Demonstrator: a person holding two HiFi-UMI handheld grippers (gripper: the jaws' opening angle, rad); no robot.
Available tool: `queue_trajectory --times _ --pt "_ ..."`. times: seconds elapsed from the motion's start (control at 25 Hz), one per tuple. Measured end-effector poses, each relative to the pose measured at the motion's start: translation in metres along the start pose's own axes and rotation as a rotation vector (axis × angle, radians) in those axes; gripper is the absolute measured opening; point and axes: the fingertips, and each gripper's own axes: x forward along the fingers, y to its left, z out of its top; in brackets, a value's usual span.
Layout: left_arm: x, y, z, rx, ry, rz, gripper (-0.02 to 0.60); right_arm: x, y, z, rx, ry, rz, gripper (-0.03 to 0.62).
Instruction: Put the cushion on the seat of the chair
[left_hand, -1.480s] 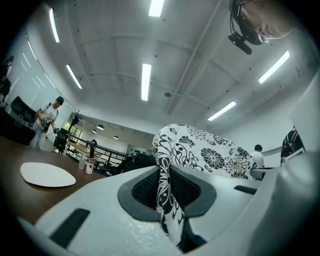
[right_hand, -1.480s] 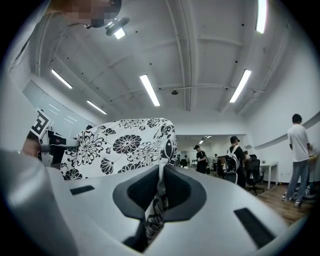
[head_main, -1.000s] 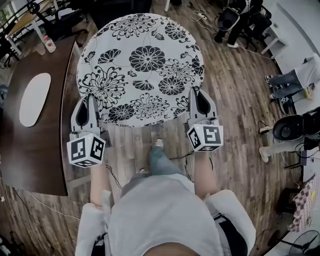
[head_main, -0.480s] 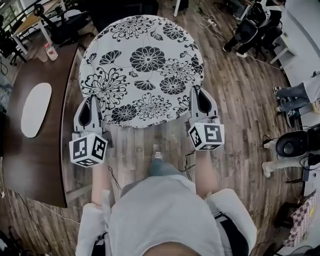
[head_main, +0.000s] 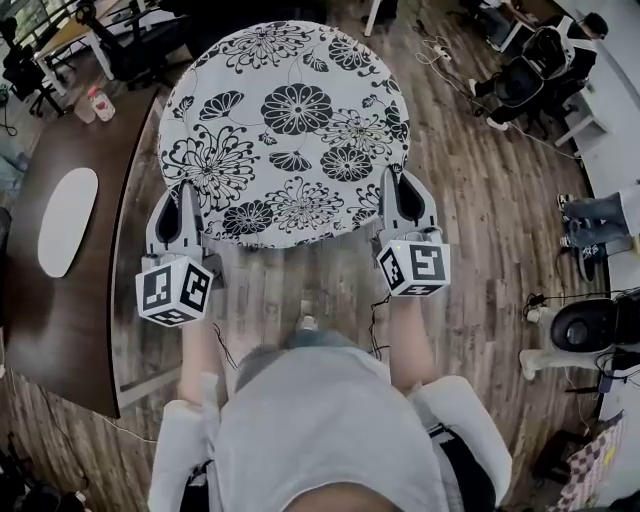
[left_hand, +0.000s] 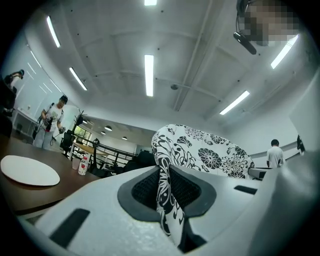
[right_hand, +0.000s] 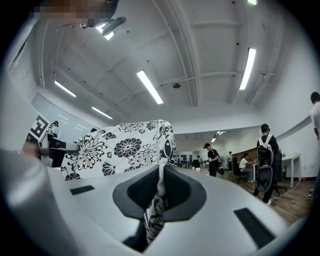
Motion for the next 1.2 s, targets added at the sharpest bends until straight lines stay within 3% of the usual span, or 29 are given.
queue_trajectory --times 0.32,0.92,1.2 --pt "0.0 0.0 -0.002 -0.008 -0.002 0.016 0.043 0.005 -0.003 -0.001 0.001 -0.006 0.018 0.023" --pt "-0.002 -0.001 0.007 0.011 0.047 -0.014 0.043 -0.001 0.0 0.0 0.039 0.035 -0.026 0.024" --pt "-0.013 -0.011 0.014 0.015 0.052 0.002 0.043 -0.003 0.0 0.01 0.039 0.038 0.0 0.025"
